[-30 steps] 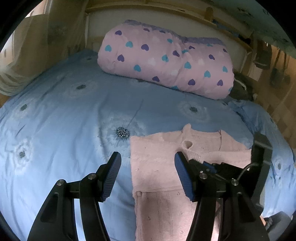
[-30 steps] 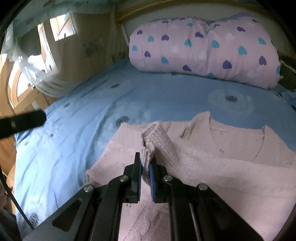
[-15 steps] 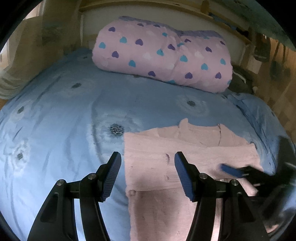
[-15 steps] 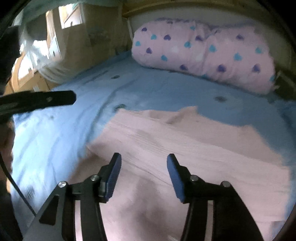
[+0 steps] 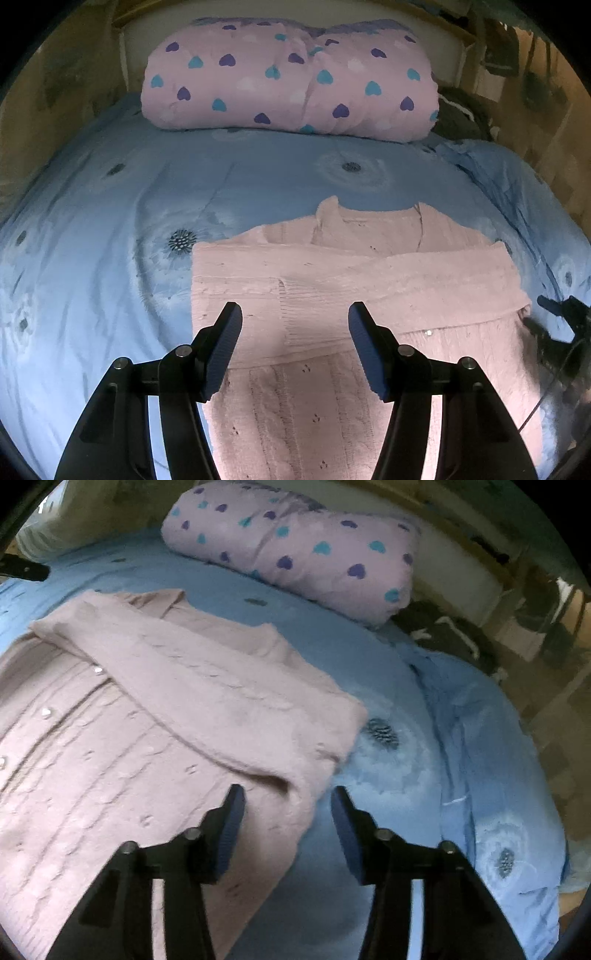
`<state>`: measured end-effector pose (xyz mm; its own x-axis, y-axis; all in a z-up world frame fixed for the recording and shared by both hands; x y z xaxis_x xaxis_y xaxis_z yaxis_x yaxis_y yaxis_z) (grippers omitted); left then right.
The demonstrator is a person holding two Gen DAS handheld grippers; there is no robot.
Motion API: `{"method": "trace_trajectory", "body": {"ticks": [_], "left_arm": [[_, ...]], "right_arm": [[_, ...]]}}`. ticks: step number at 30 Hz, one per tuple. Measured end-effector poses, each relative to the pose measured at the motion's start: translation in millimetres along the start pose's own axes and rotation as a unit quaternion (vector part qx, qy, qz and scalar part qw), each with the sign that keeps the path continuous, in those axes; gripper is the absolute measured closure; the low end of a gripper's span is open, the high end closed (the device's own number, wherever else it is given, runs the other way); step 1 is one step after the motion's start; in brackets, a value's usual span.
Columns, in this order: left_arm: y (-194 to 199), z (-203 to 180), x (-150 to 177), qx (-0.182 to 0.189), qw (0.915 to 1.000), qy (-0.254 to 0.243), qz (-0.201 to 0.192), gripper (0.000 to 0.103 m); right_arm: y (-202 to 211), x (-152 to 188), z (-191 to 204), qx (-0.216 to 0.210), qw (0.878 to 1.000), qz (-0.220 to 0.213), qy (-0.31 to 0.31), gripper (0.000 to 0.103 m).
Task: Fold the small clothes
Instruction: 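Open the right tool to release the sleeve and withdraw, then move both tools to the long side edge of the cardigan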
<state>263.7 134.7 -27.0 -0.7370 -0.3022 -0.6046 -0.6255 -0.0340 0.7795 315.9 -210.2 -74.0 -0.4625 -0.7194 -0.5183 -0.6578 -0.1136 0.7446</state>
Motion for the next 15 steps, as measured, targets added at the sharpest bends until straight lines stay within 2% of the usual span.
{"method": "trace_trajectory", "body": {"ticks": [2,3,4,7,12,15], "left_arm": [[-2.0,-0.4,0.3,-0.001,1.0000,-0.001,0.003,0.049],[-3.0,0.3,0.7,-0.001,1.0000,0.000,0.005,0.049],[-4.0,1.4,0.9,-0.001,1.0000,0.002,0.008,0.049],[-3.7,6.0,0.2,0.001,0.9999,0.010,0.012,0.049],[3.1,14.1,-1.2,-0.001,0.9999,0.015,0.003,0.049],[6.7,19.5,0.9,-0.004,0.9999,0.015,0.002,0.049]], "right_arm": [[-2.2,-3.2,-2.7,0.014,1.000,-0.010,0.005,0.062],[-4.3,-3.7,-3.1,0.018,1.000,-0.012,0.012,0.072],[-6.0,-1.9,-2.9,0.018,1.000,-0.009,0.016,0.095],[-3.0,5.9,1.5,-0.005,1.000,0.003,0.019,0.098],[5.6,23.0,9.1,-0.014,0.999,0.019,0.038,0.098],[4.0,26.5,8.8,-0.016,0.999,0.022,0.023,0.096]]}}
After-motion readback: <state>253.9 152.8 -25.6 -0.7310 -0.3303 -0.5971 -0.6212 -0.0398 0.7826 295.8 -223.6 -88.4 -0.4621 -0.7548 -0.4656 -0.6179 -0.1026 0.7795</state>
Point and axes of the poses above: each gripper's, at about its wrist camera, not at the fingertips, and y roughly against the way its jaws point, z to its left, x to its underside, the point moved 7 cm from there along -y, roughly the way its jaws point, and after that the axes turned 8 degrees about y, right-handed, at the moved point
